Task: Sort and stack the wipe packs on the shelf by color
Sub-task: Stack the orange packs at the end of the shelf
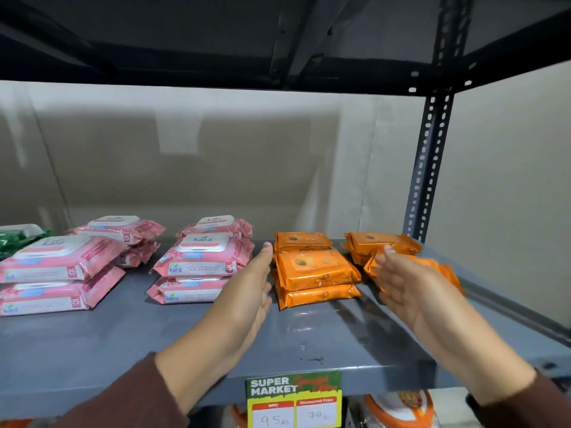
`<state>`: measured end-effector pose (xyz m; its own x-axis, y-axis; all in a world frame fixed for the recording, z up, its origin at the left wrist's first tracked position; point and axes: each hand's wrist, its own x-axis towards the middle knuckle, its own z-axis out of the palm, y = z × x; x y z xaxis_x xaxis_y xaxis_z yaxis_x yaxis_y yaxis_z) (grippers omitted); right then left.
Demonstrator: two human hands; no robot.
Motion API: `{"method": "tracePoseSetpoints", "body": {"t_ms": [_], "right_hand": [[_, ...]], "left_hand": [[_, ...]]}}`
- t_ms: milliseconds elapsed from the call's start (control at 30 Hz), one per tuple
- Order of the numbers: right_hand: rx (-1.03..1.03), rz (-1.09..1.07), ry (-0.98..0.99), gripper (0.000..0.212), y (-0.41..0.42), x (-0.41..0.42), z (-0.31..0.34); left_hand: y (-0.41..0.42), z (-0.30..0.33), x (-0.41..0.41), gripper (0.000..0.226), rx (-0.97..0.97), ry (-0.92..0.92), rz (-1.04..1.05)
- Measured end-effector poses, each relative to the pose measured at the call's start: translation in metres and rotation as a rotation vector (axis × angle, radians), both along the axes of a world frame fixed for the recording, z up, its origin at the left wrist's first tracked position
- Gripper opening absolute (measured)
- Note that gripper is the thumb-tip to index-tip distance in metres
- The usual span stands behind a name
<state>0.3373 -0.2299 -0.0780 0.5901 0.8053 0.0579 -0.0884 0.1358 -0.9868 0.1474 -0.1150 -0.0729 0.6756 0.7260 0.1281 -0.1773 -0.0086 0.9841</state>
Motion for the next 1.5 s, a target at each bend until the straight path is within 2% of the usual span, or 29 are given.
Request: {"method": "tracePoseSetpoints", "body": {"t_ms": [100, 200, 267, 367, 433, 500, 567, 600, 667, 700, 767, 833, 900, 1000, 1100, 1167, 1200, 1233, 1433, 1500], "right_hand": [[-0.057, 0.073, -0.003, 0.063, 0.001, -0.008, -0.003], [-0.07, 0.095, 0.023, 0.039, 0.013, -0.018, 0.0], [-0.059, 0.087, 0.051, 0.044, 0.017, -0.02, 0.002], [-0.062, 0.089, 0.1, 0.067, 0.018, -0.021, 0.004], [-0.083, 0.108, 0.109, 0.067, 0.017, -0.022, 0.003], [-0.074, 0.116, 0.1, 0.055, 0.017, -0.025, 0.002], [-0.055, 0.105, 0.093, 0.042, 0.017, -0.028, 0.002], [-0.048, 0.1, 0.085, 0.044, 0.015, -0.027, 0.001], [0.006, 0.05, 0.08, 0.065, 0.005, -0.021, 0.003], [0.068, -0.003, 0.063, 0.071, -0.004, -0.017, 0.005], [0.224, -0.166, 0.042, 0.068, -0.024, -0.001, 0.013], [0.28, -0.328, -0.034, 0.05, -0.046, 0.021, 0.021], [0.173, -0.396, -0.205, 0.032, -0.061, 0.042, 0.022], [-0.041, -0.374, -0.364, 0.06, -0.065, 0.069, 0.008], [-0.066, -0.316, -0.306, 0.071, -0.062, 0.085, -0.005], [-0.021, -0.285, -0.237, 0.05, -0.058, 0.097, -0.013], [-0.028, -0.26, -0.249, 0.037, -0.056, 0.098, -0.015], [-0.042, -0.239, -0.281, 0.033, -0.055, 0.097, -0.016], [-0.077, -0.236, -0.327, 0.048, -0.051, 0.1, -0.015], [-0.095, -0.226, -0.294, 0.049, -0.048, 0.103, -0.013]], "left_hand": [[0.001, 0.001, 0.016, 0.052, -0.125, -0.002, -0.031], [0.002, 0.002, 0.022, 0.044, -0.204, -0.002, -0.007], [0.0, 0.008, 0.024, 0.049, -0.233, 0.001, -0.011], [0.005, 0.01, 0.027, 0.045, -0.236, 0.004, -0.025], [0.008, 0.01, 0.027, 0.037, -0.217, 0.012, -0.023], [0.01, 0.008, 0.026, 0.036, -0.199, 0.032, 0.003], [0.006, 0.012, 0.023, 0.043, -0.165, 0.083, 0.067], [0.004, 0.012, 0.024, 0.056, -0.125, 0.137, 0.097], [-0.007, 0.011, 0.019, 0.086, 0.069, 0.285, 0.211], [-0.017, 0.013, 0.018, 0.086, 0.185, 0.334, 0.267], [-0.037, 0.016, 0.014, 0.077, 0.329, 0.23, 0.221], [-0.049, 0.022, 0.023, 0.085, 0.226, 0.061, 0.026], [-0.051, 0.032, 0.047, 0.088, 0.114, 0.042, -0.117], [-0.046, 0.036, 0.098, 0.058, -0.004, 0.094, -0.185], [-0.041, 0.034, 0.144, 0.068, 0.065, 0.198, -0.109], [-0.041, 0.04, 0.165, 0.071, 0.102, 0.31, -0.03], [-0.04, 0.044, 0.17, 0.07, 0.109, 0.344, -0.034], [-0.039, 0.046, 0.173, 0.07, 0.098, 0.37, -0.049], [-0.034, 0.057, 0.174, 0.071, -0.038, 0.436, -0.197], [-0.035, 0.057, 0.172, 0.084, -0.072, 0.481, -0.227]]}}
